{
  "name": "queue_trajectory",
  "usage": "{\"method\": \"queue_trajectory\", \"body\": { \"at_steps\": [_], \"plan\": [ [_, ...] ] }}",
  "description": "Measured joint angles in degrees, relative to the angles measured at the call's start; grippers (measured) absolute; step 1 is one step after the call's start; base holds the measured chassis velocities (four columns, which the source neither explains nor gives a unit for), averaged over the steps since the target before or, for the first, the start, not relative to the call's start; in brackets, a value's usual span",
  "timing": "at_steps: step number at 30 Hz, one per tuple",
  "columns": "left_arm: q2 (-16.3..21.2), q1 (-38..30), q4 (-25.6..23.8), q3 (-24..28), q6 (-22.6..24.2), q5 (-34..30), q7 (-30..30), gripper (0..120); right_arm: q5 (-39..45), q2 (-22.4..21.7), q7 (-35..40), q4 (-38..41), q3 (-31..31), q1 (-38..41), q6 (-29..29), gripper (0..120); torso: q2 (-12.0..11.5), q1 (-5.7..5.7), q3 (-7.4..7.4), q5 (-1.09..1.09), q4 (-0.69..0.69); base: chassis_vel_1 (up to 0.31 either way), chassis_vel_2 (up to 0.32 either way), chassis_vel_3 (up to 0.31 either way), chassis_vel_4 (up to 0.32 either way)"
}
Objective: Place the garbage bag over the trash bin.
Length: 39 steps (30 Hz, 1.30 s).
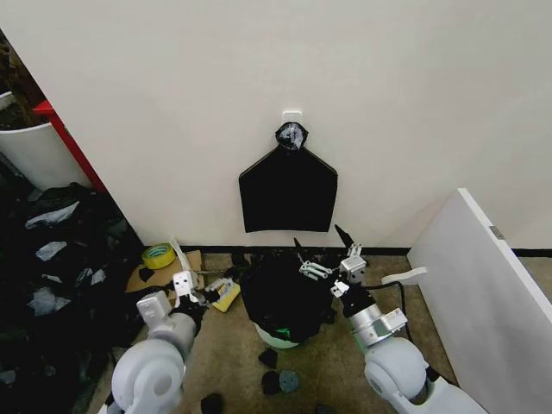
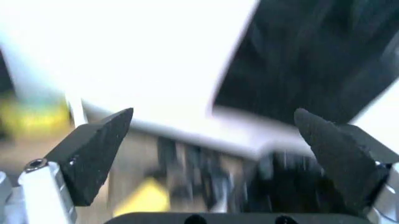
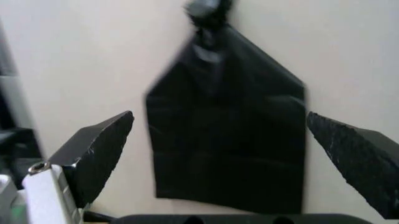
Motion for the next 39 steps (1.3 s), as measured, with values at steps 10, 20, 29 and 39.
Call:
{"method": "queue_trajectory", "body": {
  "at_steps": [10, 20, 29, 39],
  "plan": [
    [-10.4, 3.7, 3.8, -4.6, -23.4, 23.0, 15.3, 100, -7.2, 9.4, -9.3, -2.9, 14.9, -4.8, 4.1, 100, 0.0, 0.0, 0.0, 0.01, 0.01, 0.0, 0.0, 0.0, 0.0],
    [-13.1, 3.6, 3.3, -10.1, -23.7, 20.8, 25.5, 100, -7.6, 16.2, -15.6, -1.1, 30.2, -11.8, 2.8, 100, 0.0, 0.0, 0.01, 0.0, 0.01, 0.0, 0.0, 0.0, 0.0],
    [-12.4, 4.1, 2.4, -9.5, -21.2, 19.1, 25.1, 100, -7.1, 17.0, -15.4, 0.8, 29.6, -12.2, 0.8, 100, 0.0, 0.0, 0.01, 0.0, 0.01, 0.0, 0.0, 0.0, 0.0],
    [-11.8, 4.3, 2.8, -8.8, -20.6, 18.8, 24.6, 100, -7.4, 18.0, -15.6, 0.6, 29.6, -11.8, 0.7, 100, 0.0, 0.0, 0.01, 0.0, 0.01, 0.0, 0.0, 0.0, 0.0]
  ]
}}
